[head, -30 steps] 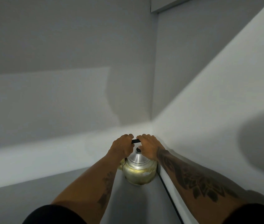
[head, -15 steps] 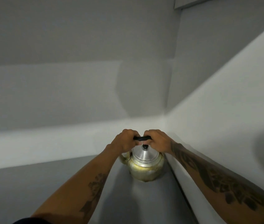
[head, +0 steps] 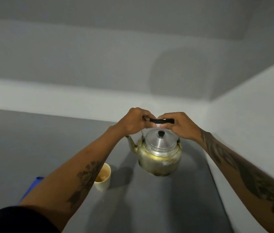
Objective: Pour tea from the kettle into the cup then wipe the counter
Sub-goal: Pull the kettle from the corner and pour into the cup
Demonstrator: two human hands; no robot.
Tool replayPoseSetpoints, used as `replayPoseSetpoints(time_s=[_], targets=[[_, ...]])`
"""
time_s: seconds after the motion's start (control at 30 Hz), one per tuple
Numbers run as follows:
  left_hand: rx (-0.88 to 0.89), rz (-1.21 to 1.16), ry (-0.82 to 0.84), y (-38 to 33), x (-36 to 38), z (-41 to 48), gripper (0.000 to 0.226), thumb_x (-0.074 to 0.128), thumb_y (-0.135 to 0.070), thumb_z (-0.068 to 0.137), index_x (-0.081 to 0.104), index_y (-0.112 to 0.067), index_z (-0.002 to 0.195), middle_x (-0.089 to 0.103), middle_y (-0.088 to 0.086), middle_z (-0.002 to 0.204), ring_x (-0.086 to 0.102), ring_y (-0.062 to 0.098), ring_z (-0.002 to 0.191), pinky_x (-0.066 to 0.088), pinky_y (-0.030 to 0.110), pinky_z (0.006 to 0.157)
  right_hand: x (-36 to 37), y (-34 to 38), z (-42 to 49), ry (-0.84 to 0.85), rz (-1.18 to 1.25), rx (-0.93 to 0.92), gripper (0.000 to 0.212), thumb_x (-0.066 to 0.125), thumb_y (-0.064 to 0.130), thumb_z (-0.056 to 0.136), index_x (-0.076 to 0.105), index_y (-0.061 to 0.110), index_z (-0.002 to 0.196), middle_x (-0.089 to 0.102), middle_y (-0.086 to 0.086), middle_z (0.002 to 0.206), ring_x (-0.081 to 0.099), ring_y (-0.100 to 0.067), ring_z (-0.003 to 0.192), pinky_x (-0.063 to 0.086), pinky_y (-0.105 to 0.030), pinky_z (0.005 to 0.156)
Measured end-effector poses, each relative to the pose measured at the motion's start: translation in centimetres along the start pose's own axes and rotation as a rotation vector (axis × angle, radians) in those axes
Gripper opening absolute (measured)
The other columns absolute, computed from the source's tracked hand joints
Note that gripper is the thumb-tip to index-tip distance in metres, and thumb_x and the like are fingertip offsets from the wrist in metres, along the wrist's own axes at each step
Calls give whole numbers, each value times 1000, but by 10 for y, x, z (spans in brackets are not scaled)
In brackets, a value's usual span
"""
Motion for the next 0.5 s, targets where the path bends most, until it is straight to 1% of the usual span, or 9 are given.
replayPoseSetpoints(time_s=[0.07, 0.17, 0.23, 0.3, 0.33, 0.43, 0.5], targets=[[-1, -12, -30, 3, -10, -21, 28, 78, -26, 76, 73, -19, 103, 69, 0, 83, 58, 4, 70, 46, 14, 68, 11, 15, -4, 24, 19, -23, 27, 68, 14, 85, 70, 18, 112, 71, 6, 98, 66, -8, 91, 52, -22, 83], [-30, -28, -97, 18, -27, -55, 33, 77, -33, 77, 69, -24, 108, 69, -4, 98, 63, 5, 83, 49, 18, 72, 26, 33, -7, 74, 21, -61, 32, 68, 13, 85, 68, 21, 117, 72, 7, 106, 66, -7, 96, 52, -21, 86], [-72, -64, -166, 39, -40, -83, 39, 76, -39, 76, 65, -29, 112, 66, -7, 106, 63, 7, 91, 53, 21, 76, 35, 44, -10, 116, 8, -84, 37, 67, 14, 86, 66, 24, 121, 71, 8, 111, 64, -2, 99, 50, -17, 89], [-107, -59, -220, 63, -49, -114, 50, 76, -45, 73, 62, -30, 118, 63, -7, 113, 61, 9, 98, 56, 27, 82, 42, 54, -13, 156, -1, -108, 39, 66, 14, 87, 64, 29, 122, 69, 14, 105, 61, 5, 92, 45, -9, 84], [-133, -46, -225, 77, -49, -129, 57, 77, -49, 71, 59, -30, 122, 61, -6, 117, 59, 9, 103, 55, 30, 86, 45, 60, -14, 172, -7, -118, 39, 65, 14, 87, 63, 32, 123, 69, 15, 100, 61, 1, 87, 45, -9, 80], [-239, 4, -157, 121, -38, -170, 85, 76, -64, 61, 45, -35, 135, 49, -6, 135, 50, 11, 119, 49, 35, 97, 52, 73, -16, 212, -46, -149, 39, 64, 15, 89, 62, 32, 124, 68, 3, 88, 60, -18, 79, 47, -25, 74], [-297, 39, -89, 147, -24, -191, 101, 77, -66, 55, 36, -34, 141, 40, -5, 143, 43, 14, 127, 43, 39, 105, 57, 82, -16, 245, -96, -179, 39, 63, 15, 89, 62, 31, 125, 64, 4, 81, 58, -20, 75, 47, -29, 72]])
Point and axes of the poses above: each hand's wrist, its own z-axis towards the middle knuckle, its own x-axis out of the palm, y = z × x, the point moved 8 cm from there along z, towards the middle knuckle
